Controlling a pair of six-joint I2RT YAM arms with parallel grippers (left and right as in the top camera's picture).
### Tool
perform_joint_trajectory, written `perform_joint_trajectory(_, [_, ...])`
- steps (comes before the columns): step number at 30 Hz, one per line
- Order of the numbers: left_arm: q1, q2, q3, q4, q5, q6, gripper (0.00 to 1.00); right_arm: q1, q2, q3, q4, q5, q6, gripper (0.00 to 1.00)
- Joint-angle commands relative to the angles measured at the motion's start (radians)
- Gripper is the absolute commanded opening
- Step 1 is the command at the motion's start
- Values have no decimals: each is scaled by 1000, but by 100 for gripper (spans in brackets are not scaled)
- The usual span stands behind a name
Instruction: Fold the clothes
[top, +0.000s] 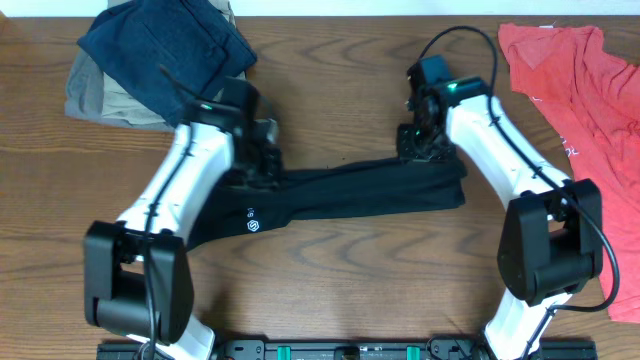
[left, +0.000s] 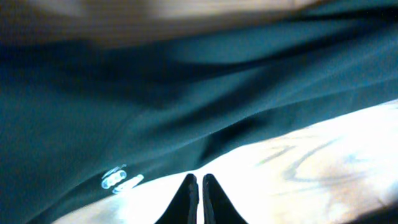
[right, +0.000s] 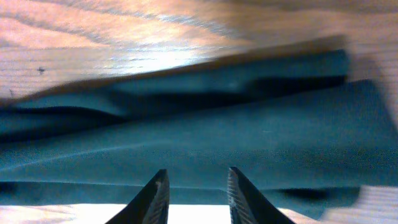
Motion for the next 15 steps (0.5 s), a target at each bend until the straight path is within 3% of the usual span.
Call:
perform_joint_trajectory(1, [-77, -3, -60, 73, 18, -86, 6, 33, 5, -32, 31, -56, 33, 29])
perform_joint_trajectory(7, [-168, 11, -138, 231, 0, -138, 6, 58, 5, -65, 81, -89, 48, 27])
perform_joint_trajectory(15, [-116, 77, -146, 267, -173, -166, 6, 66, 5, -163, 199, -84, 55, 22])
